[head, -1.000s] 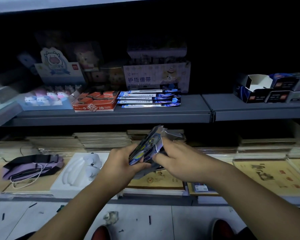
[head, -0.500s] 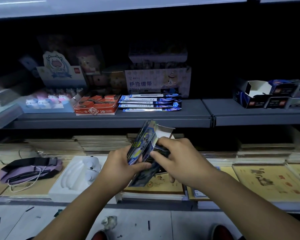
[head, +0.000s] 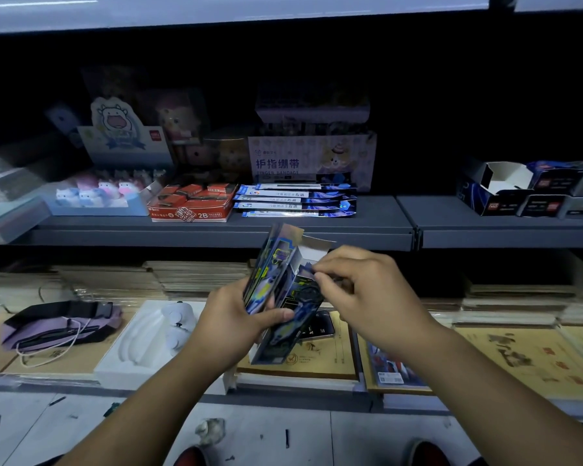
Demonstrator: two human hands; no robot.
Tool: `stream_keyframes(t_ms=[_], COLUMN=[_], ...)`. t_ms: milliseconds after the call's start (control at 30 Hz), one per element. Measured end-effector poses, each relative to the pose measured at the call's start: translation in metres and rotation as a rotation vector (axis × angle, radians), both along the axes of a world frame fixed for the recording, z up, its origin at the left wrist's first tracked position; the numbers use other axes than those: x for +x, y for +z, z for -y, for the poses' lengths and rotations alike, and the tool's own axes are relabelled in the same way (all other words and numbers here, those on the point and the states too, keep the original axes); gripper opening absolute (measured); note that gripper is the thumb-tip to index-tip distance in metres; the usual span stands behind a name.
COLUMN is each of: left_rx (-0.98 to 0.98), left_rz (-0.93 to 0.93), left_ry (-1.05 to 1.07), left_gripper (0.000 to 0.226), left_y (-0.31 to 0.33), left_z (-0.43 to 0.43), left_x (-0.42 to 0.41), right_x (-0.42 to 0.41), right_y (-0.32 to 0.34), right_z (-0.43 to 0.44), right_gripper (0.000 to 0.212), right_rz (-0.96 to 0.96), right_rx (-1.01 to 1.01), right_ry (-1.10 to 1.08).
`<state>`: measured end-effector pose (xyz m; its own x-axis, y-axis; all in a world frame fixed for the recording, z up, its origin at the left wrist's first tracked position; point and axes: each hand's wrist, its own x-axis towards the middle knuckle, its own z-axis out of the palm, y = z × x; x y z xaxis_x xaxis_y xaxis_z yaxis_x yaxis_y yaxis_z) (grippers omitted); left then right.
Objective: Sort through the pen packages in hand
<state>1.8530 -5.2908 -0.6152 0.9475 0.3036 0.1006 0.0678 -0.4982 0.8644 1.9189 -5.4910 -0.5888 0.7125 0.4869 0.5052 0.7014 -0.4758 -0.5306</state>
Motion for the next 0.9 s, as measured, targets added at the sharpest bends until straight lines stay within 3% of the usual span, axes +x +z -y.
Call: stream_keyframes(t_ms=[300, 500, 767, 900], left_rx=[0.009, -0.044, -0.003, -0.015], left_rz=[-0.026, -0.083, -0.095, -0.097], left_ry=[-0.028, -0.115, -0.176, -0.169], left_gripper=[0.037, 0.041, 0.04, 0.038], left_y=[0.001, -0.002, -0.003, -0.002], left_z=[0.0, 0.006, 0.007, 0.007], left_x=[-0.002, -0.001, -0.001, -0.002], right_x=[-0.001, -0.007, -0.002, -0.003], right_y=[-0.001, 0.01, 0.01, 0.012], right_z=[0.001, -0.002, -0.002, 0.001], right_gripper=[0.023, 0.022, 0.021, 0.025], right_rz=[0.02, 0.067, -0.111, -0.234], right_rx=[-0.081, 0.146, 0.156, 0.214], right_ry=[0.003, -0.032, -0.037, 0.077])
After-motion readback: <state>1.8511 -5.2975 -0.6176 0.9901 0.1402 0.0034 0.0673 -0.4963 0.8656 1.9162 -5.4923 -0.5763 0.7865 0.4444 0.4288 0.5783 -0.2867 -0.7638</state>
